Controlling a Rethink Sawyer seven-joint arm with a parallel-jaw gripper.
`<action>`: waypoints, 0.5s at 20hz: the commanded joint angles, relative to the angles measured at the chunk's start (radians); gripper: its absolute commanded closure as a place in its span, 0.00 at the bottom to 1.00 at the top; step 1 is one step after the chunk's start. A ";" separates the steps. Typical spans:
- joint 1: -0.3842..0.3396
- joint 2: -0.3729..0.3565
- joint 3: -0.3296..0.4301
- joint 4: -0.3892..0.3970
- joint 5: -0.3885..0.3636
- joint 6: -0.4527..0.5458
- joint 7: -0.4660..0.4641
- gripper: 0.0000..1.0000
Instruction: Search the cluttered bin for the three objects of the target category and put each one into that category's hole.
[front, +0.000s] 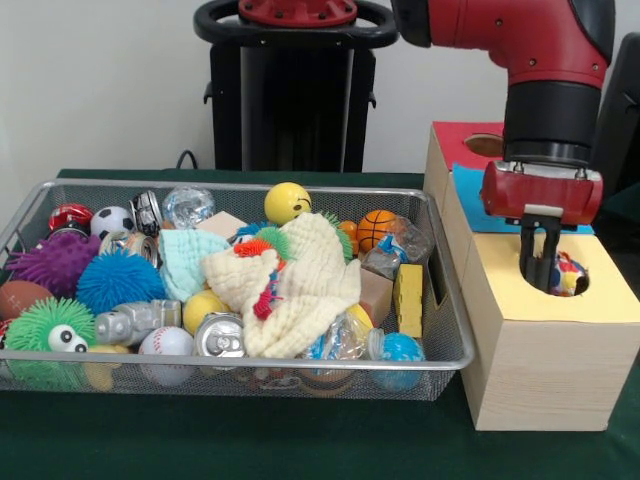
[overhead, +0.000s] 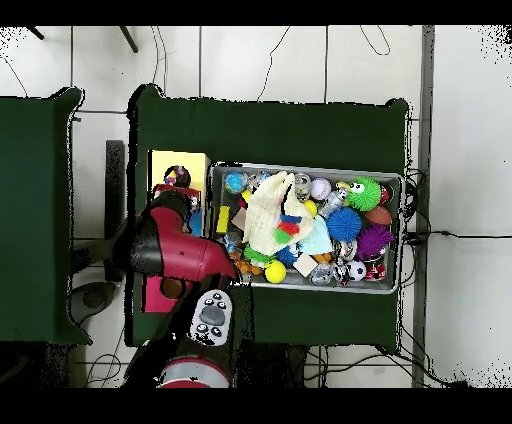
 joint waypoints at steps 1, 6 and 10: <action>-0.034 0.008 -0.115 -0.004 0.059 0.148 0.155 1.00; -0.087 -0.019 -0.036 0.016 0.009 0.101 0.190 1.00; -0.127 -0.041 0.029 0.029 -0.022 0.078 0.205 1.00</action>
